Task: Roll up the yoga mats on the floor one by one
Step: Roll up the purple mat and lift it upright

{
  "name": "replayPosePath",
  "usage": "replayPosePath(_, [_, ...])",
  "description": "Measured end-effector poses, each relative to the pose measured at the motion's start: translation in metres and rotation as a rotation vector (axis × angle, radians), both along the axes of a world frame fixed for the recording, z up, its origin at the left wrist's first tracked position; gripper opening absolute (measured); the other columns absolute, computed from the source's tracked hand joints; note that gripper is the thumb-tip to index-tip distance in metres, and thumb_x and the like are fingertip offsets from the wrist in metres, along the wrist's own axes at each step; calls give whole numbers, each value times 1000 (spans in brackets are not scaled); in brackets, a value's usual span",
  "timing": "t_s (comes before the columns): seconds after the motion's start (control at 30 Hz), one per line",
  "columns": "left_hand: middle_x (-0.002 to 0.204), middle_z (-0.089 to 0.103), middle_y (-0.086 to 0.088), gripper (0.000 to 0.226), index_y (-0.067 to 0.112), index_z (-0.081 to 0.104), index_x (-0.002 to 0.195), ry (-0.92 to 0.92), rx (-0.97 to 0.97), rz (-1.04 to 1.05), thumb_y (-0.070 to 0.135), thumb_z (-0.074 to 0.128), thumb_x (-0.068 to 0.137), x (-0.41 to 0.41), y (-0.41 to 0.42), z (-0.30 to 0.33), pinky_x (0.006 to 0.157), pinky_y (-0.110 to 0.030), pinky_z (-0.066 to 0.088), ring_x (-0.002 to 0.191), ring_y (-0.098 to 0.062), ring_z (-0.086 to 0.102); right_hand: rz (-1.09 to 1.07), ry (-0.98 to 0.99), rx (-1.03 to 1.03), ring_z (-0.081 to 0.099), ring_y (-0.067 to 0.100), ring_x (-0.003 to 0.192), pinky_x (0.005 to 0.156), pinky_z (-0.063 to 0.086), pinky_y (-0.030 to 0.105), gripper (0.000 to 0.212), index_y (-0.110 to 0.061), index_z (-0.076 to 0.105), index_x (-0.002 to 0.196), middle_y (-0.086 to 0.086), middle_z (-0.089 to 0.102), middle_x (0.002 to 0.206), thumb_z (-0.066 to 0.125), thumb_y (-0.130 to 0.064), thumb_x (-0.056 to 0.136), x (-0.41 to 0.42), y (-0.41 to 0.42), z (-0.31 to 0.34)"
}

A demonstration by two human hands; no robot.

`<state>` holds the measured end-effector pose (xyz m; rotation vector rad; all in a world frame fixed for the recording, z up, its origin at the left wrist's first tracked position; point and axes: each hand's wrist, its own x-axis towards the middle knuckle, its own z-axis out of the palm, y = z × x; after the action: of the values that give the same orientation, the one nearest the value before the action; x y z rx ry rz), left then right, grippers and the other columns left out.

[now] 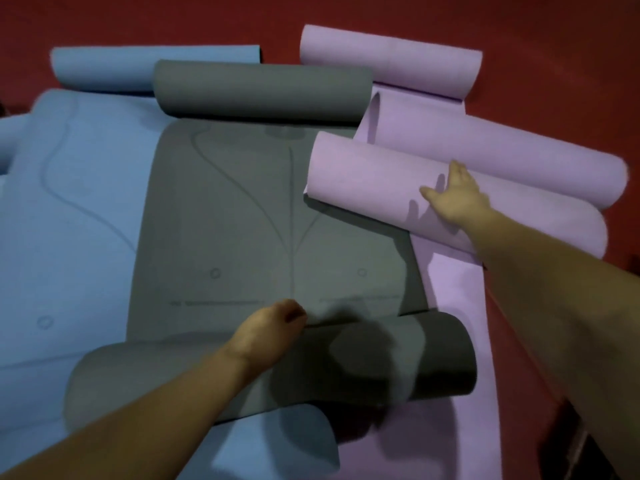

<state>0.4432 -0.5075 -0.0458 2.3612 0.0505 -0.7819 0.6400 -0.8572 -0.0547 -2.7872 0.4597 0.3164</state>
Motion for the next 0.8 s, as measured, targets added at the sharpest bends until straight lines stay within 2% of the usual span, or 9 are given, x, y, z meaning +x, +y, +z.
replayPosePath(0.13, [108,70,-6,20,19,65,112,21,77,-7,27,49,101,-5,10,-12,87,-33,47,103,-24,63,-4,136,-21,17,36,148,117,13,49,86,-24,1,158,6,16,164,31,-71,94,16,18,-12])
replayPosePath(0.2, [106,71,-8,19,17,66,109,-57,103,7,26,51,100,1,10,-12,84,-35,46,102,-26,63,16,204,-65,34,34,140,112,19,50,77,-23,23,154,10,38,154,22,-71,94,2,25,-24])
replayPosePath(0.27, [99,71,-10,17,13,68,99,-217,79,49,23,54,98,17,1,-11,81,-37,46,96,-29,63,107,162,-200,47,32,124,102,26,45,66,-19,51,134,12,57,132,21,-65,97,-27,33,-39])
replayPosePath(0.37, [92,65,-12,26,8,65,86,-455,55,59,27,48,90,47,-27,-6,80,-42,48,91,-32,59,333,-95,-378,43,30,113,93,26,42,52,-20,70,104,10,54,117,33,-56,98,-70,44,-54])
replayPosePath(0.47, [104,65,-16,43,3,67,95,-659,80,-69,35,41,81,69,-64,-5,84,-45,51,97,-37,61,329,-79,-196,50,32,109,93,34,41,50,-13,68,98,12,55,112,42,-55,96,-97,52,-58])
replayPosePath(0.57, [154,38,-11,50,9,53,132,-548,167,-252,40,40,95,89,-99,0,111,-42,26,143,-31,31,272,-41,-73,63,33,93,77,48,37,48,-16,55,118,10,67,103,39,-57,97,-135,72,-48])
replayPosePath(0.67, [166,4,2,58,20,25,154,-430,313,-376,47,33,103,104,-118,-13,117,-43,12,151,-28,5,469,90,9,61,27,106,89,45,32,58,-18,28,151,8,60,132,37,-47,102,-182,89,-43])
replayPosePath(0.73, [166,5,2,71,24,11,157,-227,398,-422,61,27,99,102,-118,-28,117,-47,11,150,-32,10,506,103,133,59,23,106,88,41,25,52,-17,36,150,8,56,137,39,-39,103,-201,87,-40])
replayPosePath(0.8, [162,22,-5,88,23,12,157,-115,518,-536,77,28,90,88,-111,-42,114,-48,17,145,-33,22,508,-17,117,61,32,103,88,46,36,53,-24,61,131,9,65,121,37,-50,92,-197,70,-36])
